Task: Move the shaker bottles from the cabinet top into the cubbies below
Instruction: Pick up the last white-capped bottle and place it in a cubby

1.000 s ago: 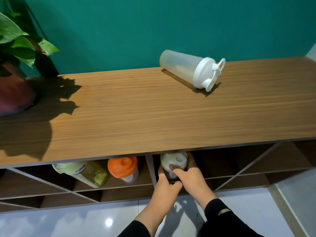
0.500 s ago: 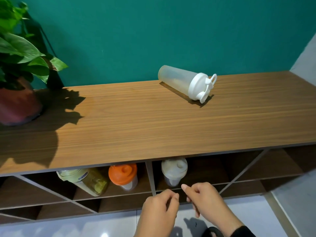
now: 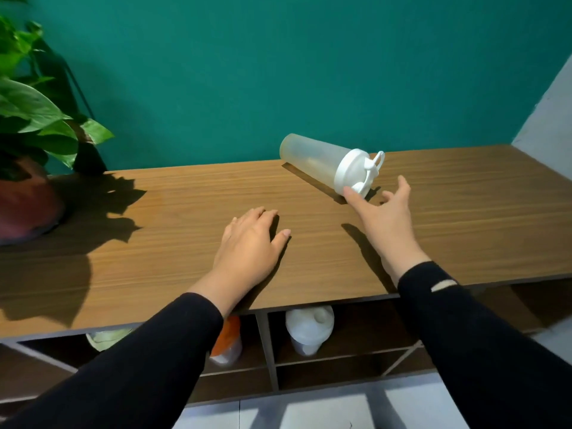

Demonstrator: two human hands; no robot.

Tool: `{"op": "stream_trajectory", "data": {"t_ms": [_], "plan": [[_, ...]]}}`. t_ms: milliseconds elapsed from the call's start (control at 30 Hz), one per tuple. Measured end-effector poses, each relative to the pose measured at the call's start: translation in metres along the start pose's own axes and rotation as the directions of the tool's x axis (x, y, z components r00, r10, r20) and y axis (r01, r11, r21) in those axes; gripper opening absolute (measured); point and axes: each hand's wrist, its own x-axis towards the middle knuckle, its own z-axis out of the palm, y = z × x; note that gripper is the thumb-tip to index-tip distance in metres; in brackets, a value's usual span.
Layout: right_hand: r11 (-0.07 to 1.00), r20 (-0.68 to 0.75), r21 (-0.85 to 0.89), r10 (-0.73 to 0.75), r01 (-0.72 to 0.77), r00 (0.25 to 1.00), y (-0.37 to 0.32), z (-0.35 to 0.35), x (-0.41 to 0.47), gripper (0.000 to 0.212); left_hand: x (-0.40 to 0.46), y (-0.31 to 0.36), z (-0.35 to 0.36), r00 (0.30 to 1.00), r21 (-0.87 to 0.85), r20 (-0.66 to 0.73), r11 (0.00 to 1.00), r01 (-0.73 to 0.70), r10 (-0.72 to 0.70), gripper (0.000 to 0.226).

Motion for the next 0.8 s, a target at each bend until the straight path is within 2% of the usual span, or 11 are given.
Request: {"op": "stream_trajectory", "data": {"t_ms": [100,233,367,433,533,567,667,733,800], "plan": [[0.996,0.022,0.076,0.044,-0.045,0.999,-0.008,0.012,0.03,0.124,0.0,0.0,0.005,1.0,0.056,0.001,0.998,-0.008,0.008,0.059],[0.993,-0.008,0.095,0.065,-0.064,0.998,-0.009,0.029,0.058,0.126,0.0,-0.001,0.006,0.999,0.039,-0.033,0.999,-0.011,0.012,0.057],[0.996,-0.061,0.072,0.048,-0.044,0.997,-0.006,0.037,0.066,0.113,0.0,-0.001,0.006,0.998,0.022,-0.061,1.0,-0.016,0.017,0.057],[0.992,-0.092,0.126,-0.006,0.018,0.996,-0.008,0.035,0.058,0.105,-0.001,0.0,0.004,0.996,-0.053,-0.087,0.998,-0.029,0.025,0.062],[0.969,-0.112,0.167,-0.166,0.183,0.98,-0.016,0.019,0.031,0.099,-0.008,0.001,-0.013,0.982,-0.284,-0.187,0.958,-0.043,-0.011,0.077],[0.961,-0.097,0.146,-0.224,0.237,0.97,-0.021,0.011,0.018,0.099,-0.013,0.0,-0.02,0.97,-0.29,-0.242,0.953,-0.083,0.011,0.081],[0.922,0.026,0.041,-0.385,0.384,0.922,-0.037,-0.018,-0.026,0.107,-0.037,-0.002,-0.045,0.909,-0.097,-0.363,0.962,-0.256,0.205,0.095],[0.9,0.158,-0.015,-0.427,0.435,0.89,-0.052,-0.039,-0.06,0.113,-0.057,0.002,-0.063,0.892,-0.04,-0.347,0.946,-0.322,0.289,0.102],[0.867,0.292,-0.081,-0.451,0.492,0.843,-0.064,-0.058,-0.095,0.117,-0.077,0.014,-0.075,0.894,-0.023,-0.267,0.925,-0.378,0.359,0.106]]}}
